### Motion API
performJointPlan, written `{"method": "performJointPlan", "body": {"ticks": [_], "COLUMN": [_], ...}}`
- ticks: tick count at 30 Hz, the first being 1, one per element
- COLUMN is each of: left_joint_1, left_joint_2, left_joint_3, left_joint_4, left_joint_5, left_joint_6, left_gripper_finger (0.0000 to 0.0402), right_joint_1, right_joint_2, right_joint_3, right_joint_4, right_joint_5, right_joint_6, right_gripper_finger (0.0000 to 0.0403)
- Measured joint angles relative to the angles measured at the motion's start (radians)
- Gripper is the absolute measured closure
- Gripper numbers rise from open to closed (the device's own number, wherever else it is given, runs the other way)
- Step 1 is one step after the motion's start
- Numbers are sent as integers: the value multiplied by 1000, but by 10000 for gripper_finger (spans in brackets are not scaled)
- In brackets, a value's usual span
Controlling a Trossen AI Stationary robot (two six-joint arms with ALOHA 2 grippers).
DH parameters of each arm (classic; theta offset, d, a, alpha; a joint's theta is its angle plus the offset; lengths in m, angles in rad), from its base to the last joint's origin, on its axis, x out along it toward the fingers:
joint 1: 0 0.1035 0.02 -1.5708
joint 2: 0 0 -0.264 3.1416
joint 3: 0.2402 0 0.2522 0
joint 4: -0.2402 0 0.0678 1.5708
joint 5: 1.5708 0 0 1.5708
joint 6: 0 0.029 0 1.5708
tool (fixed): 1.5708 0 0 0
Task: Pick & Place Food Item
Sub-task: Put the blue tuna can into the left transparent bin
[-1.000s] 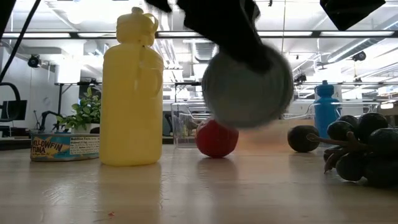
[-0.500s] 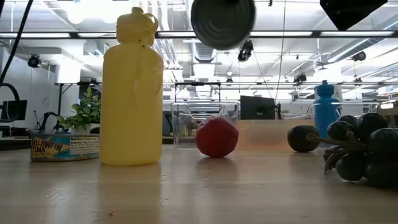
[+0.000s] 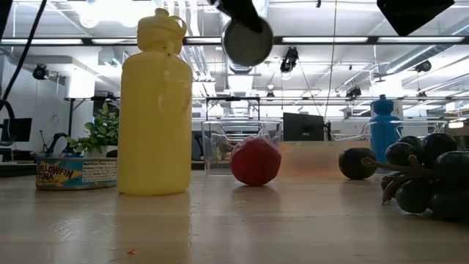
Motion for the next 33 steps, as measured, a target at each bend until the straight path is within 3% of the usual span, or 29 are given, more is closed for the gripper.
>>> {"method": "performJointPlan", "body": {"ticks": [3, 10, 13, 27, 30, 33], "left_joint_1": [65, 200, 239, 371, 396, 420], "left_joint_2": [0, 5, 5, 77, 98, 107], "left_joint_3": [0, 0, 0, 0, 1, 1], "left_joint_4": [0, 7, 18, 96, 96, 93], "left_joint_5": [17, 45, 50, 147, 147, 151], "left_joint_6": [1, 0, 0, -22, -112, -307], "left_gripper_finger": [260, 260, 260, 260, 260, 260], "right_joint_1": [0, -1, -1, 0, 0, 0], "right_joint_2": [0, 0, 0, 0, 0, 0], "right_joint_3": [0, 0, 0, 0, 0, 0], "right_joint_4": [1, 0, -1, -8, -10, -10], "right_joint_5": [50, 421, 516, 531, 531, 531], "right_joint_6": [-30, 73, 122, 129, 129, 129], "right_gripper_finger": [306, 311, 318, 329, 323, 317]}}
